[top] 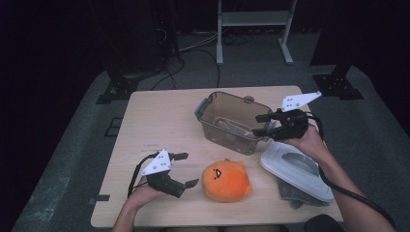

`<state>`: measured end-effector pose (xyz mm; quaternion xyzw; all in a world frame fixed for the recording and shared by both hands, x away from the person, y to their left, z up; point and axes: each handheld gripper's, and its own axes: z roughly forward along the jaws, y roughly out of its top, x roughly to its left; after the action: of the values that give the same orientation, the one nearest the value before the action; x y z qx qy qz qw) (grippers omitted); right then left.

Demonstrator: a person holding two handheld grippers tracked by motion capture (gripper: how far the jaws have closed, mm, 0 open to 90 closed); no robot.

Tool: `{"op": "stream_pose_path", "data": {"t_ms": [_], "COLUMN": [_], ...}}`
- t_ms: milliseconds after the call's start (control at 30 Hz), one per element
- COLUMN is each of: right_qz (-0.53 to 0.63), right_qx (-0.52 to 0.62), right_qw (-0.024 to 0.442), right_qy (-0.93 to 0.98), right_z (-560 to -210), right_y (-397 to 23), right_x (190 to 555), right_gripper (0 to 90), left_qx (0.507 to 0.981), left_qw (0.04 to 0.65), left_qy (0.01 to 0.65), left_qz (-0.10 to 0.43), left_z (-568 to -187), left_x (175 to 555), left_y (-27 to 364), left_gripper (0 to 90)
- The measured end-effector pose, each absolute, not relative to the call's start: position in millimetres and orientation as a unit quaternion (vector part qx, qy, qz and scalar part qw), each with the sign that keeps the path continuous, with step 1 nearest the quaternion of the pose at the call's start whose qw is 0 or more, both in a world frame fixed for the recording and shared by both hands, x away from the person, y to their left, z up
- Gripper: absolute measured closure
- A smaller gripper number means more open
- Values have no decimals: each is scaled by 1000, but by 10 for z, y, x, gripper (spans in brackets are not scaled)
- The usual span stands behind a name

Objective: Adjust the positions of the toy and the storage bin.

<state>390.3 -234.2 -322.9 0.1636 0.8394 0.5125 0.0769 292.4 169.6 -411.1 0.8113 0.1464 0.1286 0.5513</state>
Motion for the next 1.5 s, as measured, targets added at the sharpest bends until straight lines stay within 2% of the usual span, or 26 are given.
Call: {"op": "stream_pose_path", "data": {"t_ms": [433,933,1233,1500], "right_qz": [486,455,428,399], "right_qx": [142,136,132,125], "right_qw": [56,43,39,44], "right_qy": [860,879,893,907], "right_z": [-3286,-3461,-3555,-3596], "right_y": [-1767,-1442,-1359,-1323], "right_x": [4279,4479,4530,4539], "right_gripper": [412,416,473,571], "left_qx": [810,809,804,803], "left_qw": [553,555,561,561], "left_qy": [146,146,148,148], "left_qz": [129,130,131,133], "left_z": [-4107,-4098,-4067,-4060], "left_x": [2914,2906,2903,2900], "left_y": [1715,1726,1749,1758], "left_gripper": [78,78,78,78]}}
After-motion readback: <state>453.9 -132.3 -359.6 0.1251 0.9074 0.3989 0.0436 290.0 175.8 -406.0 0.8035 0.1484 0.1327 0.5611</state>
